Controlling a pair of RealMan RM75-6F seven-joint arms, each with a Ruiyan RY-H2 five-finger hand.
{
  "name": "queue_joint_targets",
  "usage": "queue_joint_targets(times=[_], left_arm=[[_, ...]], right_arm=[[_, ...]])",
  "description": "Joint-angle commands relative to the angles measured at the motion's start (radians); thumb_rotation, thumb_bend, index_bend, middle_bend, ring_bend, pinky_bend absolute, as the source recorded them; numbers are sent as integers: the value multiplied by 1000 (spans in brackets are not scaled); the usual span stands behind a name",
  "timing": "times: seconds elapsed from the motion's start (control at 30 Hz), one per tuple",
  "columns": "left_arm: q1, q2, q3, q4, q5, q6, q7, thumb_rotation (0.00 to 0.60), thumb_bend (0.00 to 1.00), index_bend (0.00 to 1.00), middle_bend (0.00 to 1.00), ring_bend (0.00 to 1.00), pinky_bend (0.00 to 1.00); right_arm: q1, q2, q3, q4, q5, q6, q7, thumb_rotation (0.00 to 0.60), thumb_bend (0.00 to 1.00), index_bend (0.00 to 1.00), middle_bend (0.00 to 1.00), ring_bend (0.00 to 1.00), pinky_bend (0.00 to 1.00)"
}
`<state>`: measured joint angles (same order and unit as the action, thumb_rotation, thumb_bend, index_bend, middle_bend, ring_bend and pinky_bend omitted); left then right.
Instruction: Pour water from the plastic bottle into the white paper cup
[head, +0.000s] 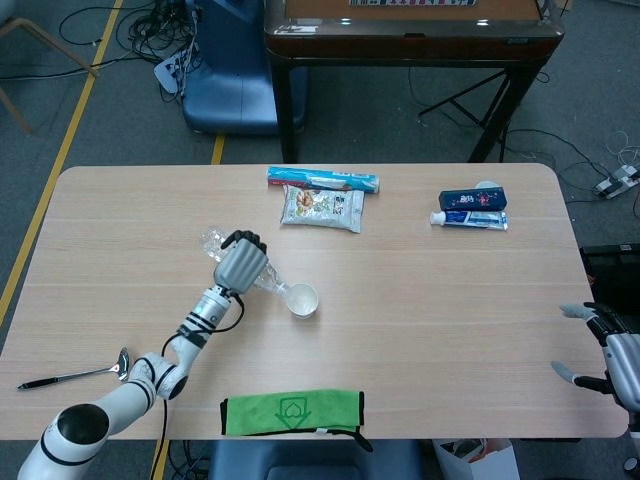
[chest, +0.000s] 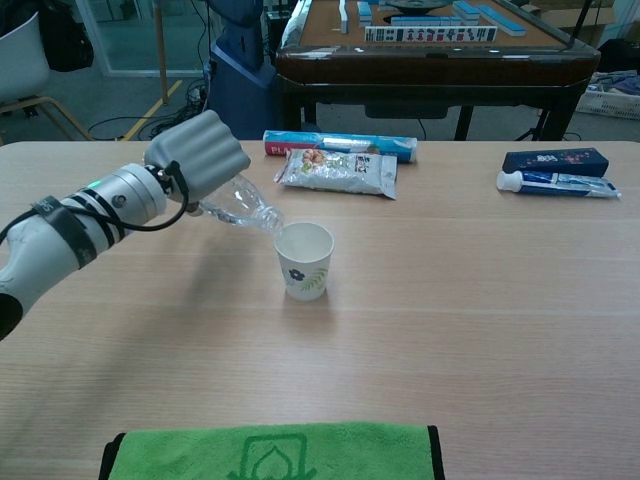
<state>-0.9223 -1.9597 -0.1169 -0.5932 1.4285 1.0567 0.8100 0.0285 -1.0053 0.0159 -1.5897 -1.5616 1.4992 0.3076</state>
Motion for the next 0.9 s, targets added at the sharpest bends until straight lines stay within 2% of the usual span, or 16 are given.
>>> queue_joint_targets(times=[0.03, 0.9], left_arm=[[2, 2, 0, -5, 1, 1, 0, 600, 20, 593, 580, 535, 680], [12, 11, -9, -29, -2, -1, 13, 600, 19, 594, 580, 537, 681]], right_arm=[[0, 0, 0, 0, 0, 0, 0, 600, 80, 258, 311, 176, 338], [-2, 1, -2, 0, -5, 5, 0, 600, 80, 257, 311, 176, 338]])
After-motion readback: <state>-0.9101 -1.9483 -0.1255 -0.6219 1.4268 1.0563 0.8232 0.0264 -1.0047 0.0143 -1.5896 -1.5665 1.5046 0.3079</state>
